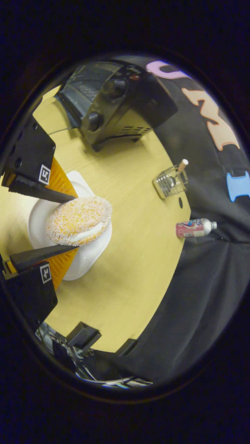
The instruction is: Open the toaster oven, put the food inside, and close the toaster oven door.
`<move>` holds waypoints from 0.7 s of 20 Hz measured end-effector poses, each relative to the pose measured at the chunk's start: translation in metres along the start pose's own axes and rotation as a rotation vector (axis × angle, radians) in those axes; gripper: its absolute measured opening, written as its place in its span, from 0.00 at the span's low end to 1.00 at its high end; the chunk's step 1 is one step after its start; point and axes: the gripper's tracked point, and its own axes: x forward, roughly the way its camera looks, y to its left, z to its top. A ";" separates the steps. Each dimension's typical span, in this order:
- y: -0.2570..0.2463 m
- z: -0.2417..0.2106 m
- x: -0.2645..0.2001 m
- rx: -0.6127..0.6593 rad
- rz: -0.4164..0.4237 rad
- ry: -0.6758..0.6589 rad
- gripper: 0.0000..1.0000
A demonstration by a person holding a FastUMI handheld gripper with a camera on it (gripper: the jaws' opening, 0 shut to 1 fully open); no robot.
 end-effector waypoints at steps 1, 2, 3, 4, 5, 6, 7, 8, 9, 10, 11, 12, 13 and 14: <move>0.005 0.007 -0.004 0.042 0.013 -0.023 0.67; 0.011 0.013 -0.009 0.080 0.028 -0.045 0.67; 0.017 0.019 -0.016 0.115 0.043 -0.066 0.67; 0.024 0.024 -0.023 0.147 0.059 -0.086 0.67; 0.030 0.028 -0.029 0.176 0.075 -0.104 0.67; 0.038 0.032 -0.037 0.206 0.095 -0.124 0.67; 0.046 0.034 -0.045 0.235 0.115 -0.139 0.67; 0.054 0.036 -0.053 0.261 0.136 -0.151 0.67; 0.061 0.037 -0.060 0.285 0.156 -0.162 0.67; 0.072 0.035 -0.070 0.307 0.175 -0.170 0.67; 0.080 0.032 -0.078 0.329 0.194 -0.172 0.67; 0.088 0.027 -0.085 0.348 0.210 -0.172 0.67; 0.096 0.022 -0.091 0.366 0.224 -0.169 0.67; 0.104 0.017 -0.097 0.384 0.238 -0.166 0.67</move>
